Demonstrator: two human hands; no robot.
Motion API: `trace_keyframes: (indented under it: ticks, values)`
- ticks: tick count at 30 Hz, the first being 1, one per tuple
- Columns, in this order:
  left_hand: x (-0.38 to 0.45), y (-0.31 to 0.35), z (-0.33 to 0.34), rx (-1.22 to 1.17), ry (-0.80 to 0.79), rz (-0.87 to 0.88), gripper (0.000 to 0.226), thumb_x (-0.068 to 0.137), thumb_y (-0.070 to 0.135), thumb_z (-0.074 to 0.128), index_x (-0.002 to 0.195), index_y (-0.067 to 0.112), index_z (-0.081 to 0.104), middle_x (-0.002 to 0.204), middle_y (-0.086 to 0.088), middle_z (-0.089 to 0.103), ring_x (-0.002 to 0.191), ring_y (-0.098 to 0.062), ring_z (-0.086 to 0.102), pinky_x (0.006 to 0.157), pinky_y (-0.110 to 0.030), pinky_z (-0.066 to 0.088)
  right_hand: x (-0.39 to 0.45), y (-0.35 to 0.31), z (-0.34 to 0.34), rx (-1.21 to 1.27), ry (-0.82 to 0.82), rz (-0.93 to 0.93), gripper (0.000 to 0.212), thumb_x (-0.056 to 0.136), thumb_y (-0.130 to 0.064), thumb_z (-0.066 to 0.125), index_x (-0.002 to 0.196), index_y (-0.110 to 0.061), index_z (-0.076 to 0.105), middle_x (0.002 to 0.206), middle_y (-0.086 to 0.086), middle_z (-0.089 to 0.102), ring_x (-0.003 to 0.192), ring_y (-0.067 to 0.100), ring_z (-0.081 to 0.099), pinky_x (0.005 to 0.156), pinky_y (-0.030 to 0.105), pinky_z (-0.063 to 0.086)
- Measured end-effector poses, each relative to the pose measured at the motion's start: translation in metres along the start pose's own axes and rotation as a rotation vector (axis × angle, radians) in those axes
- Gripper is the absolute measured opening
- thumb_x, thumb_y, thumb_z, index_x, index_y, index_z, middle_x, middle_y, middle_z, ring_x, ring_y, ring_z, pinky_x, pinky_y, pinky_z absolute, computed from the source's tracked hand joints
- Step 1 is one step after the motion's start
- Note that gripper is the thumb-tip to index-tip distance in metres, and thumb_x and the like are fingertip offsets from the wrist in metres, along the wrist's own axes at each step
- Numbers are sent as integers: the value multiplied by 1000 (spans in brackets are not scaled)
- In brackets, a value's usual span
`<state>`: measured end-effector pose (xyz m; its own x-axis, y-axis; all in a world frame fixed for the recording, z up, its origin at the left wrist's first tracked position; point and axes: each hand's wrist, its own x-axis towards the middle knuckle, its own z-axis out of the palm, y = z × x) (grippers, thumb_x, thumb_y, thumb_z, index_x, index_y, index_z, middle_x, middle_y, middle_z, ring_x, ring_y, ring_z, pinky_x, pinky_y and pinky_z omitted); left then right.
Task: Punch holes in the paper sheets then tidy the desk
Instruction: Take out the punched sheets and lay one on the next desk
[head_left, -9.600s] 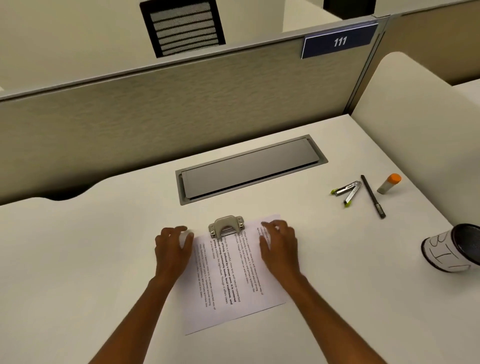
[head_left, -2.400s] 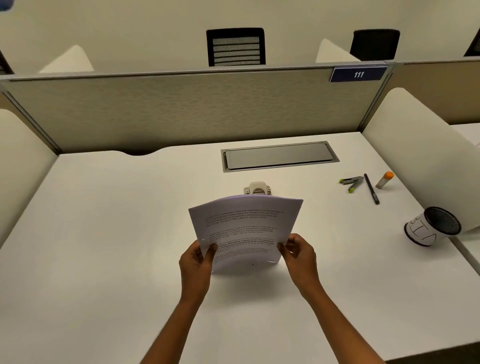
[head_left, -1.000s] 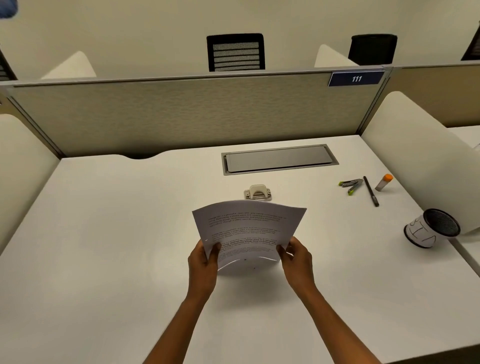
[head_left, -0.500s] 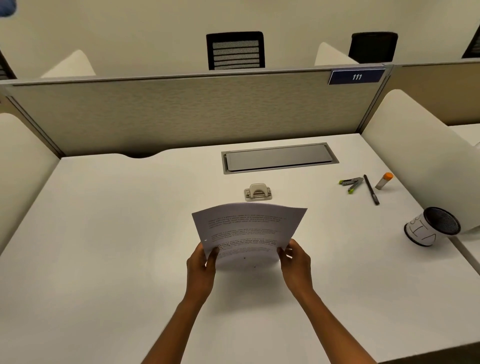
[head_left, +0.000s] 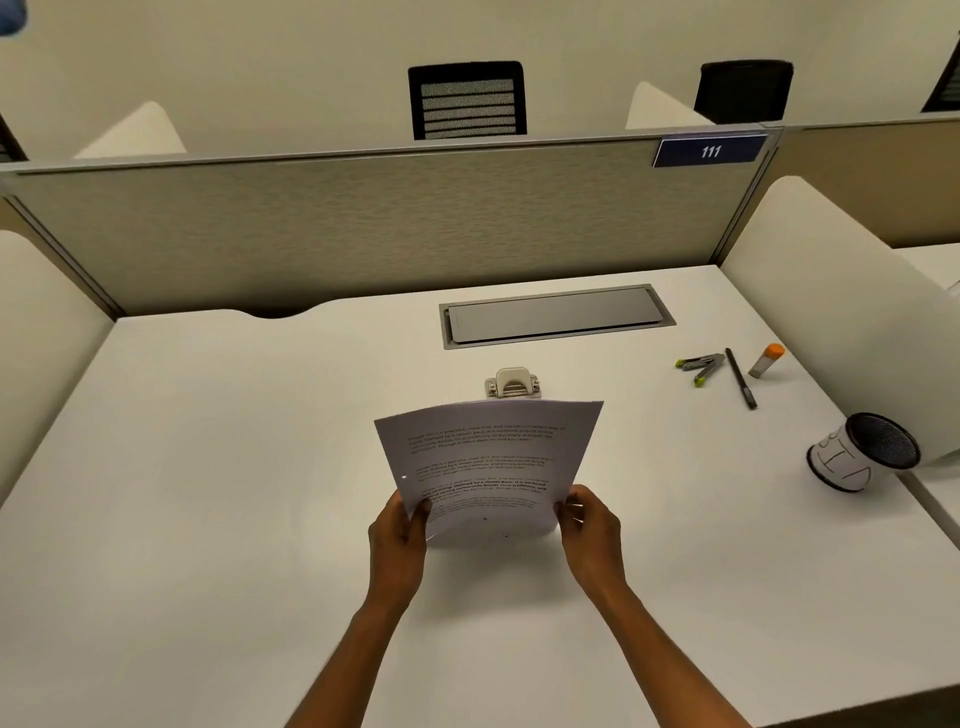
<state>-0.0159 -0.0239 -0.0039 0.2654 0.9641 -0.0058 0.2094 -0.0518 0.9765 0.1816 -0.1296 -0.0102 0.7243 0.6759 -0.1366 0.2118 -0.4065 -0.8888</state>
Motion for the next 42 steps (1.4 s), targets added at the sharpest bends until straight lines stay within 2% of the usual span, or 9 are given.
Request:
trace_keyframes:
  ticks: [8,12,14,20,29,34,36,39,42]
  values:
    - [12,8,0,-2,73,-35,11,95,8,57,98,14,66,94,1,72,87,-18,68,73,-24,57,11,-8,-9,-41,27,-48,11,91,-7,62,94,-16,68,85,-8,67,76,0,62,60,0,43]
    - [21,12,-2,29,45,-56,10,94,13,60,90,6,66,88,-8,71,82,-32,66,73,-44,58,23,-14,-17,-35,-5,-17,13,88,-9,65,94,-20,69,86,-9,69,78,2,64,57,4,45]
    - [27,14,-5,11,22,-107,12,93,15,63,87,6,67,86,-8,72,80,-33,68,73,-48,58,27,-15,-21,-50,-40,-1,14,89,-12,66,99,-19,70,89,-9,69,79,4,64,61,6,44]
    - [29,12,-13,-120,-44,-259,7,89,12,67,92,6,71,90,-5,76,83,-26,72,75,-39,59,33,-12,-30,-11,-136,78,21,88,-11,66,107,-18,71,95,-6,72,85,15,69,81,33,57]
    - [17,1,-15,-203,-34,-414,8,88,9,68,87,1,70,81,-7,75,57,-8,65,46,-15,44,27,4,-34,148,-246,223,21,86,-6,68,105,-14,72,92,-2,75,85,16,72,78,35,60]
    - [11,-3,-12,-197,-52,-446,11,91,11,64,88,3,71,88,-12,76,67,-16,68,57,-25,51,24,13,-36,176,-246,263,22,86,-4,69,106,-11,72,92,1,75,85,18,72,76,34,60]
    - [9,-5,-12,-203,-64,-467,13,93,13,62,91,2,71,93,-15,75,75,-25,66,69,-36,47,25,15,-37,181,-253,273,22,85,-4,69,107,-10,71,93,2,75,86,19,72,77,35,60]
    - [7,-7,-11,-196,-69,-481,14,94,13,61,93,3,71,97,-19,73,78,-30,59,72,-44,41,27,19,-39,183,-270,278,23,86,-5,69,108,-10,71,95,2,75,87,19,72,79,36,60]
    - [3,-8,-10,-168,-66,-482,16,95,14,58,93,5,72,97,-13,75,85,-32,68,75,-44,53,27,23,-40,192,-284,277,24,86,-6,69,109,-9,71,96,1,75,87,18,72,79,36,60]
